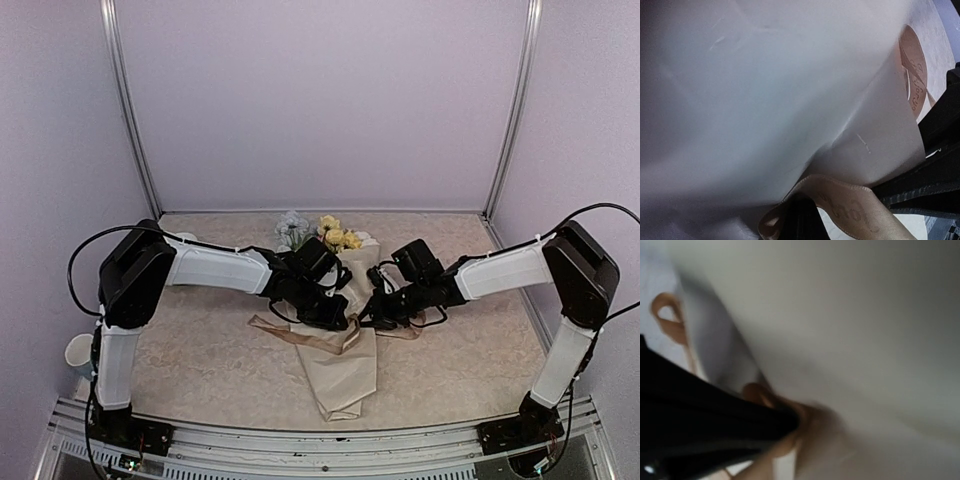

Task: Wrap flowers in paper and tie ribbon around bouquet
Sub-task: Place the left side of the ribbon on the folded bouquet, then pick up the right side of the ribbon from the center of the board, then place the right side of the ribbon on the folded bouquet.

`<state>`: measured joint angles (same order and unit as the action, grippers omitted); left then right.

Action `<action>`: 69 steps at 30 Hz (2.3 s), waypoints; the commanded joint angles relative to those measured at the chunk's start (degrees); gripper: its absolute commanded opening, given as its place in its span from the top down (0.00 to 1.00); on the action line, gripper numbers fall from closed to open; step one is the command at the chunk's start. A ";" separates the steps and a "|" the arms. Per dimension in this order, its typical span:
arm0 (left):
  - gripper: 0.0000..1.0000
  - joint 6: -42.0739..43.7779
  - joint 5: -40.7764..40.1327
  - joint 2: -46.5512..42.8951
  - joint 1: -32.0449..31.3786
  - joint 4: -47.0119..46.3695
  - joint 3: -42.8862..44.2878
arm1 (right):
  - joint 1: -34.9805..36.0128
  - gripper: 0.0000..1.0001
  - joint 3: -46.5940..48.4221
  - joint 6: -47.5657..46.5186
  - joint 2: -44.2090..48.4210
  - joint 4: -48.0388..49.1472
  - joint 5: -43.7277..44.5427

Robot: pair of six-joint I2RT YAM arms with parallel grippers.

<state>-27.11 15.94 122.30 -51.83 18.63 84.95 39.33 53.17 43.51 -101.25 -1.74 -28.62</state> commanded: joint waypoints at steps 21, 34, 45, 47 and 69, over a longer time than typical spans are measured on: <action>1.00 1.28 6.78 3.42 1.74 0.94 4.08 | -5.23 0.58 6.23 -10.09 4.57 -32.56 26.82; 1.00 1.35 6.54 3.55 1.65 0.81 4.10 | -8.88 1.00 6.44 -9.61 15.98 -37.77 43.40; 1.00 1.88 6.30 3.45 1.47 0.85 4.10 | -17.75 1.00 12.03 -19.63 35.99 -31.78 25.29; 1.00 1.88 6.29 3.41 1.39 0.79 4.09 | -16.20 1.00 12.81 -20.53 34.67 -30.00 20.65; 1.00 0.40 13.45 1.58 4.10 -7.12 -2.35 | 19.89 1.00 8.08 -27.26 9.36 6.07 -18.24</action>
<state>-26.33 26.94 124.90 -48.69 13.76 84.64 56.23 59.35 18.50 -88.79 2.68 -46.28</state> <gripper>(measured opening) 0.007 0.003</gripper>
